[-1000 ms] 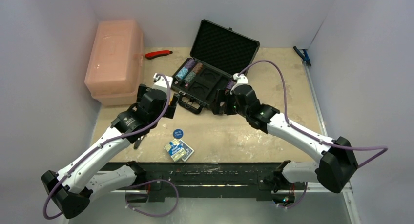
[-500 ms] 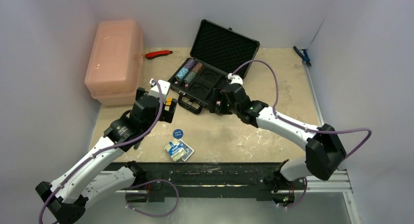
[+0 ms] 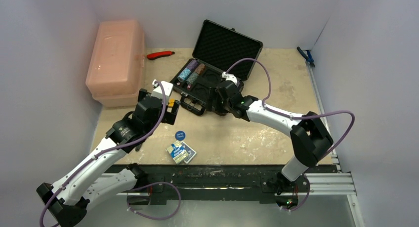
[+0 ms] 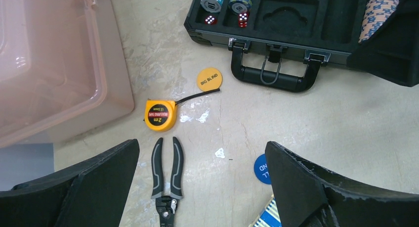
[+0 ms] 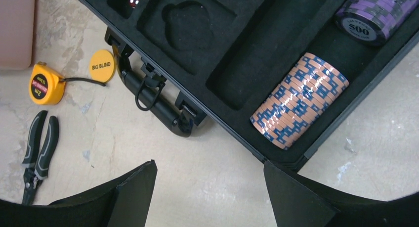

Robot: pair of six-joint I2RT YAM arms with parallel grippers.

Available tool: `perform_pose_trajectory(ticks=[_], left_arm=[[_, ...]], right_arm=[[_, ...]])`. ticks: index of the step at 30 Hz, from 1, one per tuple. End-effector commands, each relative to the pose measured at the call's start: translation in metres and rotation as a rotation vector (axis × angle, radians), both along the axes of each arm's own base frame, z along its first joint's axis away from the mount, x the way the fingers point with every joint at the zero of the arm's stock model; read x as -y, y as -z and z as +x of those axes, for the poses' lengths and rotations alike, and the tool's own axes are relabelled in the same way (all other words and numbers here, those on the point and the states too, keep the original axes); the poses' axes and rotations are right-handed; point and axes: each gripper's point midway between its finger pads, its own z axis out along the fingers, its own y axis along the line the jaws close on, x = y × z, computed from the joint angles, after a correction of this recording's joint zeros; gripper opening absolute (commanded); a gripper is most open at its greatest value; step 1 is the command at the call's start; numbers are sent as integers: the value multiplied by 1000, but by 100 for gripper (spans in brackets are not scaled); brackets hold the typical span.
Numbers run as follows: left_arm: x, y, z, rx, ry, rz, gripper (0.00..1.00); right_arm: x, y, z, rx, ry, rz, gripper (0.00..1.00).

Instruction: Pack up texas hold em set

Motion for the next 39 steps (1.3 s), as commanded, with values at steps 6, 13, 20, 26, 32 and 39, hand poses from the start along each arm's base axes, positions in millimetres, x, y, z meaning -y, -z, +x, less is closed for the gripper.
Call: perform_pose_trajectory(ticks=[6,13,20,26,32,39], left_arm=[[5,-16,3,36,15,-31,100],[7,-15,3,35,27,-31,100],[5,-15,3,37,22,-23,100],[5,-13,3,35,24,-19,100],[6,-13,3,36,28,-18,100],[6,-12,3,33,31,-12,100]], right_arm=[[-17,-2,18,10,18,25,84],[-17,3,20,11,38,27,83],[-11,7,31,15,76,2,84],[0,9,39,20,109,-19,85],[7,10,43,20,126,-27,86],[16,11,52,30,145,-48,87]])
